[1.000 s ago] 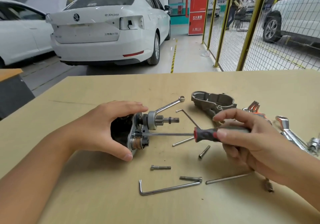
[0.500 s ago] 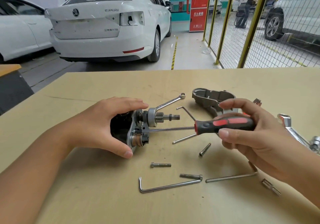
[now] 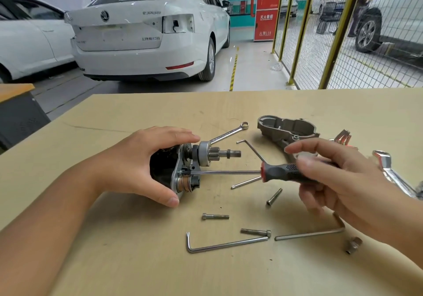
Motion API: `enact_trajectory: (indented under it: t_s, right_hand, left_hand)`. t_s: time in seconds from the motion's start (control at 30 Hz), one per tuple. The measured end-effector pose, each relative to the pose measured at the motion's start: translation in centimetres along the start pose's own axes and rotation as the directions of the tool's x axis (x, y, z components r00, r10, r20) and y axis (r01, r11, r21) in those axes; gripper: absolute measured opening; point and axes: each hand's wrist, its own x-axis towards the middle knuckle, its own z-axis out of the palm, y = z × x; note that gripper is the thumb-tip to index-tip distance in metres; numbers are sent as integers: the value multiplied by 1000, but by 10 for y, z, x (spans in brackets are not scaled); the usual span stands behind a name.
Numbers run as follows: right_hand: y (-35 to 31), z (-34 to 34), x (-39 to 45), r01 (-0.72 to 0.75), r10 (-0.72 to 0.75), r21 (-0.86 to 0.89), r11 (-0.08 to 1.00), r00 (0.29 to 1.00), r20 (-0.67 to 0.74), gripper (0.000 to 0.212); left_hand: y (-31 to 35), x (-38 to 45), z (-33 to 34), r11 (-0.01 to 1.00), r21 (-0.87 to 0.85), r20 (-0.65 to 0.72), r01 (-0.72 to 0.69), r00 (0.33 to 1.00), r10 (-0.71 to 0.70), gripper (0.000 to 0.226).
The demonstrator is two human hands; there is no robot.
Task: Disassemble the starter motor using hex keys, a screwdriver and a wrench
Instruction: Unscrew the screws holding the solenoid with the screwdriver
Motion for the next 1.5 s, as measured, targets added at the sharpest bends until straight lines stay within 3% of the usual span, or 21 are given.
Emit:
enact_trajectory:
  t_s: [0.13,0.23,0.33,0.5,0.6,0.77,0.93,1.03,1.17,1.33,1.43,1.5]
  right_hand:
    - [-2,-1,1,59,-63,-76,995,997,-51,41]
    - [-2,-3,-2,112,-113,-40,993,994,-17,55]
    - [2,-2,-3,128,-129,-36,991,991,-32,49]
    - [0,3,-2,30,-35,-59,998,996,-85,41]
    - [-1,-2,-2,71,-72,-31,997,996,-50,42]
    - [3,-8,-2,87,-87,-16,996,996,-26,61]
    - [2,0,-2,-23,19,-69,997,998,-53,24]
    - [-1,-3,-1,6,-8,-62,998,1000,-27,23]
    - [3,-4,-2,70,-71,-41,997,997,-5,50]
    - [2,0,-2,-16,16,-57,998,1000,-14,26]
    - [0,-1,-1,-49,42,-176,983,998,-43,31]
    - [2,-2,0,-20,15,-147,989,999,-35,28]
  left_hand:
    - [2,1,0,1000,6,0,3,1000,-3,108]
    - [3,1,0,1000,8,4,9,1000,-9,107]
    - [3,1,0,1000,9,8,15,1000,-15,106]
    - [2,2,1,1000,7,17,27,999,-27,111]
    - [1,1,1,999,3,17,33,999,-33,112]
    - [0,1,2,1000,-4,14,29,999,-29,112]
    - [-1,1,2,1000,-3,14,27,1000,-27,112]
    - [-2,2,2,1000,-5,12,27,1000,-27,112]
    - [-4,2,2,1000,4,7,16,1000,-16,112]
    - [-1,1,2,1000,-1,7,10,1000,-10,111]
    - [0,1,2,1000,-3,12,7,1000,-7,110]
    - [0,1,2,1000,-6,12,10,1000,-10,110]
